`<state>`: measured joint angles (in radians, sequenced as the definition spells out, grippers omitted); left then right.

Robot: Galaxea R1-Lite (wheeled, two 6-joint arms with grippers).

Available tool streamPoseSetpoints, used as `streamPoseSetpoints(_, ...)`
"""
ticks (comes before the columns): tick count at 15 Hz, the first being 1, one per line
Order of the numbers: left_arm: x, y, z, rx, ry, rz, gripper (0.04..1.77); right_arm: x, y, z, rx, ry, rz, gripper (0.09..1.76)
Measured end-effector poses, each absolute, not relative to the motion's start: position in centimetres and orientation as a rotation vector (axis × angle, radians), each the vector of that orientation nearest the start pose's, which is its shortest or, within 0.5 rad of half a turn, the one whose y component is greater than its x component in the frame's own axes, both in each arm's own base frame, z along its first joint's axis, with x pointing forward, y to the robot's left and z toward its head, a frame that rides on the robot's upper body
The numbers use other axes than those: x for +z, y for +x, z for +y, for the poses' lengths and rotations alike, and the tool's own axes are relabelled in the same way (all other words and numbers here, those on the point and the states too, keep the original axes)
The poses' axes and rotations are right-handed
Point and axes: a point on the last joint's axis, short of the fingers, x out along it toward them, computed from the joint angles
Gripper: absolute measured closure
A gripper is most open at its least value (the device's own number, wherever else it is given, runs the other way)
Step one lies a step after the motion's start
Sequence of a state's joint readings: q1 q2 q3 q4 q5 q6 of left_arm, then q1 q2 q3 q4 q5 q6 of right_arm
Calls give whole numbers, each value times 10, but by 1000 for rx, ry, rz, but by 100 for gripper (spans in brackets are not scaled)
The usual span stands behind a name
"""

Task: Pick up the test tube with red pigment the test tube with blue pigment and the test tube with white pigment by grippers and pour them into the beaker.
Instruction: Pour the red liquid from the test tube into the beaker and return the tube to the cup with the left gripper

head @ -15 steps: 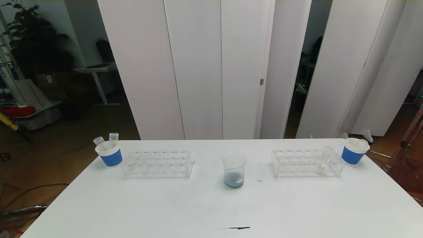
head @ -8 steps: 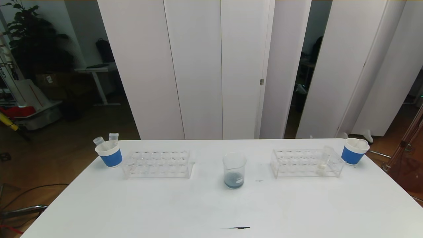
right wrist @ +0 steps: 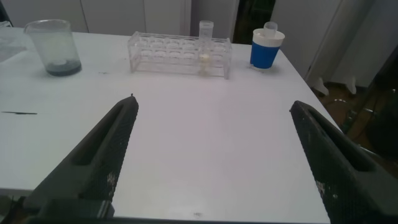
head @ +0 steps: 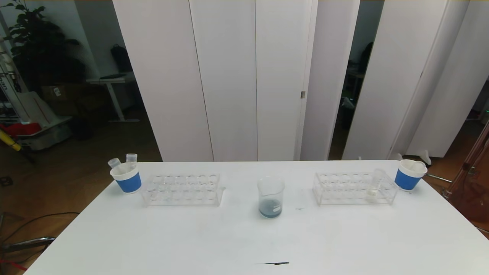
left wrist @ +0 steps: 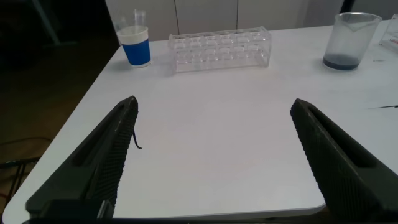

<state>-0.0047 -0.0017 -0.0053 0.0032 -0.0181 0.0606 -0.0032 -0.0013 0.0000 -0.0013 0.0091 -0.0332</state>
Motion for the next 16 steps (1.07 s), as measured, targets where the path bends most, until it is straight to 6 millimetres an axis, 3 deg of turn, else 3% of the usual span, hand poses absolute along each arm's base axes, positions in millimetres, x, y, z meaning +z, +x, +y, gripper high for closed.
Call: streamPoseSetpoints(16,76,-23,0,-21,60,-4,6,76,-23,0,13,-35,-3,10)
